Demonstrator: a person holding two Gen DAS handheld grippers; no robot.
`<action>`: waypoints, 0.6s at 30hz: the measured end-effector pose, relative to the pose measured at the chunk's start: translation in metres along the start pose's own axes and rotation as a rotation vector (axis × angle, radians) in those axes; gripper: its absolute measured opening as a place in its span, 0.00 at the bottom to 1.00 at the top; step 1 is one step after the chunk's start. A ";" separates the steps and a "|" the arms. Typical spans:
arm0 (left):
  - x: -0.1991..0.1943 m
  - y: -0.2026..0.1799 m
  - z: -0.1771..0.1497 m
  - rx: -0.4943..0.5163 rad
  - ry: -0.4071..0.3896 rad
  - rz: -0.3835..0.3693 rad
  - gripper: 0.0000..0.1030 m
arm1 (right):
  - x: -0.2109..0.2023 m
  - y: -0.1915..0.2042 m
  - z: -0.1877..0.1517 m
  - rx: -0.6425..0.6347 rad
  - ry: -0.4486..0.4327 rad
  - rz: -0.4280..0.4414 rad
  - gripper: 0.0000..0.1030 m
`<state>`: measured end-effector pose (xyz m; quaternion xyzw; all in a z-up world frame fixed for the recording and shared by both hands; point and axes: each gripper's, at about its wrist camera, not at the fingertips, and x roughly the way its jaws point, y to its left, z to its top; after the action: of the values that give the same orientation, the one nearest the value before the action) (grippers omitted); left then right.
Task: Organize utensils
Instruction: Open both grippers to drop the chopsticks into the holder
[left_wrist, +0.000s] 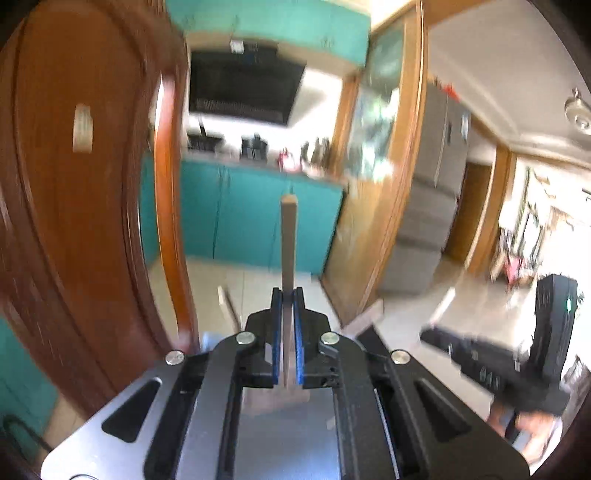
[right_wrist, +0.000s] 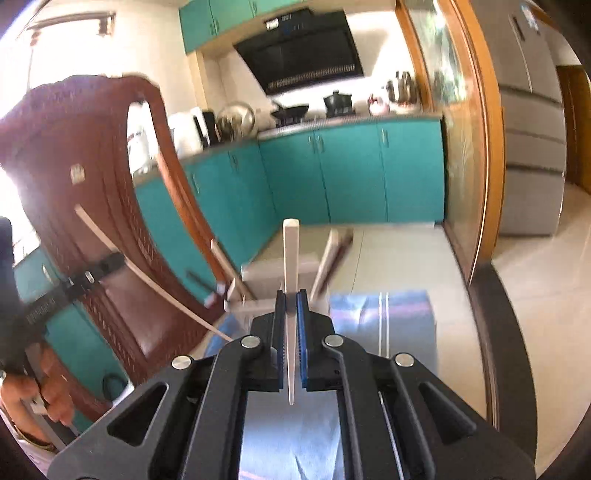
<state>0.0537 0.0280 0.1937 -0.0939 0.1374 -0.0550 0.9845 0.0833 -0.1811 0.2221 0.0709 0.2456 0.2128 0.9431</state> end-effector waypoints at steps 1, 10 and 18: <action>0.001 0.001 0.009 -0.008 -0.028 0.006 0.07 | -0.002 0.002 0.011 -0.004 -0.026 0.008 0.06; 0.071 0.005 0.009 -0.031 -0.044 0.079 0.07 | 0.020 -0.003 0.060 0.063 -0.255 -0.049 0.06; 0.120 0.024 -0.047 -0.041 0.085 0.124 0.07 | 0.105 -0.008 -0.002 0.045 -0.085 -0.093 0.06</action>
<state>0.1576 0.0273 0.1128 -0.1027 0.1858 0.0051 0.9772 0.1681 -0.1428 0.1734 0.0897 0.2133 0.1597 0.9597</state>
